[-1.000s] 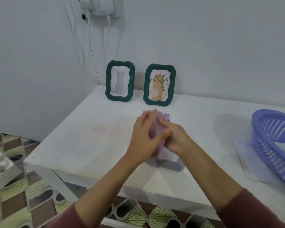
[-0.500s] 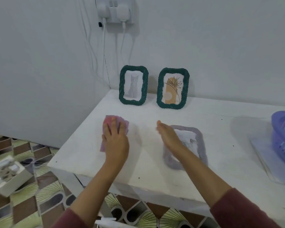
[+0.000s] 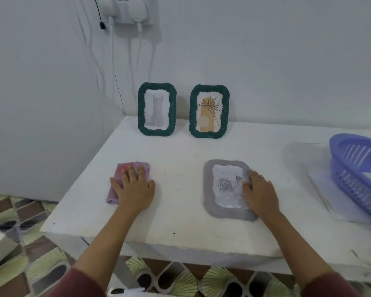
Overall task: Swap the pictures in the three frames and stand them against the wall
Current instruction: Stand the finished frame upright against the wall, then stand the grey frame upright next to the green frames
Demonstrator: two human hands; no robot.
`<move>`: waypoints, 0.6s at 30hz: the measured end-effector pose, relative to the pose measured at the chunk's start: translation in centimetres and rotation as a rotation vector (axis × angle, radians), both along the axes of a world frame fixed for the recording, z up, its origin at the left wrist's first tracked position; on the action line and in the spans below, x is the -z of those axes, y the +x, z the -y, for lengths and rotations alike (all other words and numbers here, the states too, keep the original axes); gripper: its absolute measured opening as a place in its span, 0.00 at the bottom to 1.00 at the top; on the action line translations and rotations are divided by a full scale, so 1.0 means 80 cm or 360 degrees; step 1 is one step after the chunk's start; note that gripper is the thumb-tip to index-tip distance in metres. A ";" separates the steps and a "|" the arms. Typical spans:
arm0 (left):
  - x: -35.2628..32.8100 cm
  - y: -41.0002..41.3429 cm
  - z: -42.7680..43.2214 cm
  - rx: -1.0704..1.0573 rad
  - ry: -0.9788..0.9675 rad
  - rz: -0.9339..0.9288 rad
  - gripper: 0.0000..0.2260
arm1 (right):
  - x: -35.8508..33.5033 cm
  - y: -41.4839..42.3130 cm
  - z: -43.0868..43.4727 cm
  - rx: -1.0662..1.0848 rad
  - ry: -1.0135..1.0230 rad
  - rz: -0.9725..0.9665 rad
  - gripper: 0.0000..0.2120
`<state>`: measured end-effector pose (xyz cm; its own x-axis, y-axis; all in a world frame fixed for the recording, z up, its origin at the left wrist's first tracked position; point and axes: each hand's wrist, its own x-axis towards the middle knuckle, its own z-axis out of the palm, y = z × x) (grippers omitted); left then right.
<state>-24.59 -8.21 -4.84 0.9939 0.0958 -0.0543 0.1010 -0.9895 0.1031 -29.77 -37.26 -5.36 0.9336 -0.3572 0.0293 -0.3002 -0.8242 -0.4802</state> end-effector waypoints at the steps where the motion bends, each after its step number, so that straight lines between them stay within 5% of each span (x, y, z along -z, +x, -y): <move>1: -0.006 -0.004 0.007 -0.0017 -0.0031 0.0059 0.27 | -0.003 -0.002 0.001 0.0013 0.0082 -0.0002 0.24; 4: -0.020 -0.023 0.054 0.0044 -0.0335 0.0293 0.27 | -0.016 -0.011 0.008 0.0153 0.0091 -0.0035 0.25; 10: -0.009 -0.047 0.153 0.0314 -0.0726 -0.0090 0.17 | -0.022 -0.028 -0.004 0.0253 -0.0202 -0.0207 0.19; 14: -0.008 -0.040 0.168 0.0196 -0.1070 -0.0128 0.05 | -0.009 -0.024 -0.001 0.0313 0.0164 0.0037 0.16; 18: -0.025 -0.031 0.169 -0.0009 -0.2047 -0.0318 0.08 | -0.020 -0.023 0.019 0.0424 0.0826 0.0159 0.07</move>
<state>-27.11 -21.72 -2.80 0.9578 -0.1312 -0.2557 0.2283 -0.1929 0.9543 -31.64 -38.75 -3.74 0.8113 -0.5702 -0.1291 -0.3975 -0.3762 -0.8369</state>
